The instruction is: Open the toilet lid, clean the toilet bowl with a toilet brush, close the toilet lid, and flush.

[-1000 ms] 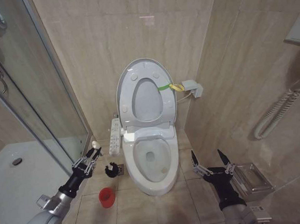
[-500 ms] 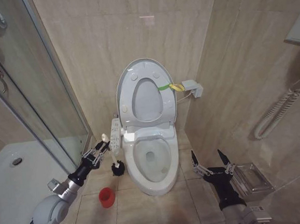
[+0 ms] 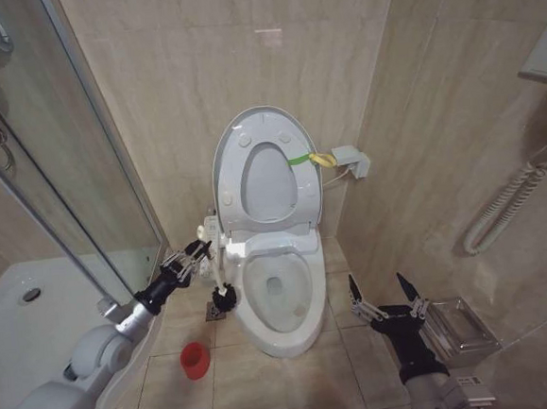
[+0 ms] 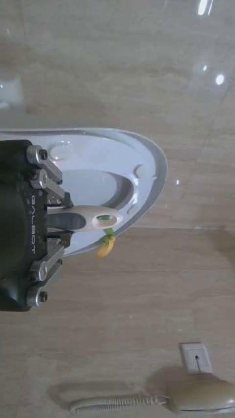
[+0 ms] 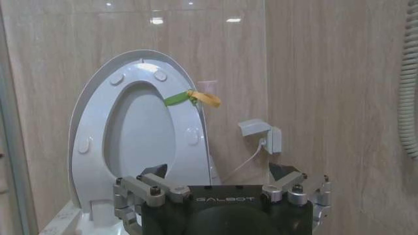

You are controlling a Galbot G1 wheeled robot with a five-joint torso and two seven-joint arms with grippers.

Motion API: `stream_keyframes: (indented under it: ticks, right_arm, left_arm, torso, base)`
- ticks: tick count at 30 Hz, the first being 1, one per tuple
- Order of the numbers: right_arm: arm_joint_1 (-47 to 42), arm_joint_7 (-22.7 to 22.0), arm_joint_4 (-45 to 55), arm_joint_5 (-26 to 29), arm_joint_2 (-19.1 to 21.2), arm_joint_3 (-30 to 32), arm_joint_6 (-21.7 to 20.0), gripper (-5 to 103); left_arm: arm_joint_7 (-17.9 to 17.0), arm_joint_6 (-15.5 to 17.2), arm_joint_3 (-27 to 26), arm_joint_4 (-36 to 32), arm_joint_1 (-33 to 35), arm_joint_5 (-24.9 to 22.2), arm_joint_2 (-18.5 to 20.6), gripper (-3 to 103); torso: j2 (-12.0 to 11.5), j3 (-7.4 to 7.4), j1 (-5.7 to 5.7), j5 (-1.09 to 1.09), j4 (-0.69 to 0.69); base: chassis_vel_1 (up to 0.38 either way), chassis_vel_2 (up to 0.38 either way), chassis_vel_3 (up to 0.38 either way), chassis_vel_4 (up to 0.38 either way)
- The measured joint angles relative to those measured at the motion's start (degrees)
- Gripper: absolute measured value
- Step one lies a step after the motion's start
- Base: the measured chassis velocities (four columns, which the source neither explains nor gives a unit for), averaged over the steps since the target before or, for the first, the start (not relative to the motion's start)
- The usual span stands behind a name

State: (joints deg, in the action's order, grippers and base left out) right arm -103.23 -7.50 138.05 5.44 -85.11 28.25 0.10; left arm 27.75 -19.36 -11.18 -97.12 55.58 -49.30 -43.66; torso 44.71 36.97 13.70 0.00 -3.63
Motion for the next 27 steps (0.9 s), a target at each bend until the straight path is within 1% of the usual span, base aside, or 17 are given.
stream_keyframes:
  ticks: [1,2,3,4,5,6,8,11,13,16,17,21,22,26,27]
  right_arm:
    - [0.0,0.0,0.0,0.0,0.0,0.0,0.0,100]
    - [0.0,0.01,0.0,0.0,-0.01,-0.01,0.0,100]
    - [0.0,0.01,0.0,0.0,0.0,0.0,0.0,100]
    - [0.0,0.01,0.0,0.0,0.0,0.0,0.0,100]
    - [0.0,0.0,0.0,0.0,0.0,0.0,0.0,100]
    - [0.0,0.0,0.0,0.0,0.0,0.0,0.0,100]
    - [0.0,0.0,0.0,0.0,0.0,0.0,0.0,100]
    - [0.0,0.01,0.0,0.0,0.0,0.0,0.0,100]
    - [0.0,0.0,0.0,0.0,0.0,0.0,0.0,100]
    - [0.0,0.0,0.0,0.0,0.0,0.0,0.0,100]
    - [0.0,0.0,0.0,0.0,0.0,0.0,0.0,100]
    - [0.0,0.0,0.0,0.0,0.0,0.0,0.0,100]
    - [0.0,0.0,0.0,0.0,0.0,0.0,0.0,100]
    - [0.0,0.01,0.0,0.0,0.0,0.0,0.0,100]
    - [0.0,0.01,0.0,0.0,0.0,0.0,0.0,100]
  left_arm:
    - [0.0,0.0,0.0,0.0,0.0,0.0,0.0,23]
    - [0.55,-0.3,3.61,2.46,-3.14,-0.42,-0.46,23]
    - [0.81,-0.44,5.36,3.41,-4.63,-0.6,-0.78,23]
    - [0.81,-0.44,5.36,3.41,-4.63,-0.6,-0.78,23]
    - [1.03,-0.55,6.45,3.94,-5.73,-0.8,-0.97,23]
    - [1.31,-0.63,7.47,4.29,-6.66,-1.07,-1.17,23]
    - [1.86,-0.69,9.25,4.76,-8.11,-1.57,-1.48,23]
    - [2.51,-1.01,10.8,5.69,-9.68,-2.09,-1.85,23]
    - [3.01,-1.3,11.73,6.55,-10.79,-2.42,-2.19,23]
    - [4.23,-1.55,13.54,8.75,-14.25,-3.34,-3.25,23]
    - [4.23,-1.55,13.54,8.75,-14.25,-3.34,-3.25,23]
    - [5.31,-1.56,16.17,11.78,-18.9,-4.31,-4.41,23]
    - [5.31,-1.56,16.17,11.78,-18.9,-4.31,-4.41,23]
    - [5.98,-1.71,19.47,16.13,-22.44,-5.25,-6.65,23]
    - [5.98,-1.71,19.47,16.13,-22.44,-5.25,-6.65,23]
  torso:
    - [0.0,0.0,0.0,0.0,0.0]
    - [0.0,0.0,0.0,0.01,0.0]
    - [0.0,0.0,0.0,-0.04,0.03]
    - [0.0,0.0,0.0,-0.04,0.03]
    - [0.0,0.0,0.0,-0.02,0.0]
    - [0.0,0.0,0.0,0.01,0.03]
    - [0.0,0.0,0.0,-0.01,0.03]
    - [0.0,0.0,0.0,0.02,0.04]
    - [0.0,0.0,0.0,-0.01,0.03]
    - [0.0,0.0,0.0,0.0,0.03]
    - [0.0,0.0,0.0,0.0,0.03]
    - [0.0,0.0,0.0,0.01,0.02]
    - [0.0,0.0,0.0,0.01,0.02]
    - [0.0,0.0,0.0,0.01,0.02]
    - [0.0,0.0,0.0,0.01,0.02]
  base:
    - [0.0,0.0,0.0,0.0]
    - [0.0,0.0,0.0,0.0]
    - [0.0,0.0,0.0,0.0]
    - [0.0,0.0,0.0,0.0]
    - [0.0,0.0,0.0,0.0]
    - [0.0,0.0,0.0,0.0]
    - [0.0,0.0,0.0,0.0]
    - [0.0,0.0,0.0,0.0]
    - [0.0,0.0,0.0,0.0]
    - [0.0,0.0,0.0,0.0]
    - [0.0,0.0,0.0,0.0]
    - [0.0,0.0,0.0,0.0]
    - [0.0,0.0,0.0,0.0]
    - [0.0,0.0,0.0,0.0]
    - [0.0,0.0,0.0,0.0]
